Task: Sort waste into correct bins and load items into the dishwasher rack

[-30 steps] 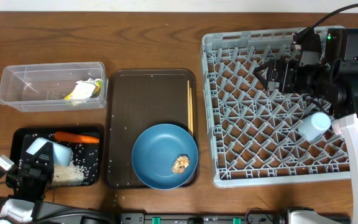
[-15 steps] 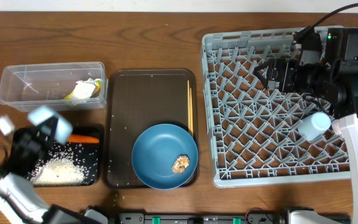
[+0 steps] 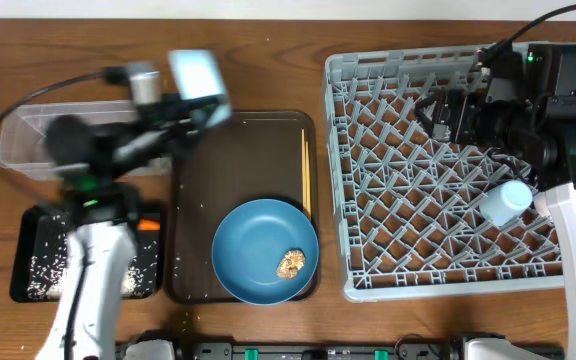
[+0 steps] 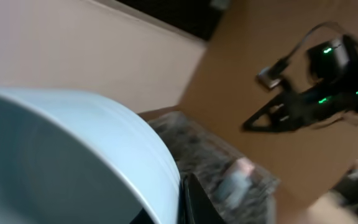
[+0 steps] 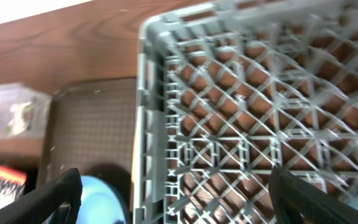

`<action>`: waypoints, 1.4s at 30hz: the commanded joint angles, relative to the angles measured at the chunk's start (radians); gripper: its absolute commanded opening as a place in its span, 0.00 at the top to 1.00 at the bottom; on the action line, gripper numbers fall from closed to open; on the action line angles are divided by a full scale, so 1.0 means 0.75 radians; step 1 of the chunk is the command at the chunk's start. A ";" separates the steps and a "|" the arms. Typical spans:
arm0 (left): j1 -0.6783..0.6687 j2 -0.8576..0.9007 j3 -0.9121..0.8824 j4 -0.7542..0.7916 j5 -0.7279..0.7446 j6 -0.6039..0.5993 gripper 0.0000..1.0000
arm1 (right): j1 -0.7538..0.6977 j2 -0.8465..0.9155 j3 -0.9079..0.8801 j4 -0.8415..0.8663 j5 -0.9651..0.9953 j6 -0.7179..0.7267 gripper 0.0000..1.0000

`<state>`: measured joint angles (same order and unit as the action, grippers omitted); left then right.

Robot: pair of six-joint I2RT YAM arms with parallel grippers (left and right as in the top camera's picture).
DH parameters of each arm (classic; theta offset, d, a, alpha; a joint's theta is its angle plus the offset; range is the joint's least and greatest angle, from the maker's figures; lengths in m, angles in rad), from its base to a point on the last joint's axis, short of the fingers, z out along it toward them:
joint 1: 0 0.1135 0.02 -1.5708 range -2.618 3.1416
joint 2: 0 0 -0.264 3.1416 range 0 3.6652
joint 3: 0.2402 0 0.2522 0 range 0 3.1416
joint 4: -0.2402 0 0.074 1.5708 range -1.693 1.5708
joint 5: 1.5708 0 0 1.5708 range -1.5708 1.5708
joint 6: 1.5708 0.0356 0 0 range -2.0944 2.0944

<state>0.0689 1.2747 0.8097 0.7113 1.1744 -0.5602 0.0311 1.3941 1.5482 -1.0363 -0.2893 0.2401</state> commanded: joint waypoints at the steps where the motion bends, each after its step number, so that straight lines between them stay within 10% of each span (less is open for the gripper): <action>1: -0.214 0.098 0.007 0.093 -0.244 -0.235 0.94 | -0.016 -0.004 0.008 -0.004 0.155 0.131 0.11; 17: -0.856 0.495 0.007 0.406 -0.546 -0.631 0.94 | -0.166 -0.003 0.008 -0.028 0.228 0.228 0.09; 42: -1.006 0.497 -0.159 0.495 -0.436 -0.766 0.94 | -0.166 -0.003 0.008 -0.116 0.316 0.217 0.07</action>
<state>-0.6796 1.6474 0.6918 1.0737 0.8330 -1.1301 -0.0910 1.3941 1.5482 -1.1217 -0.0696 0.3950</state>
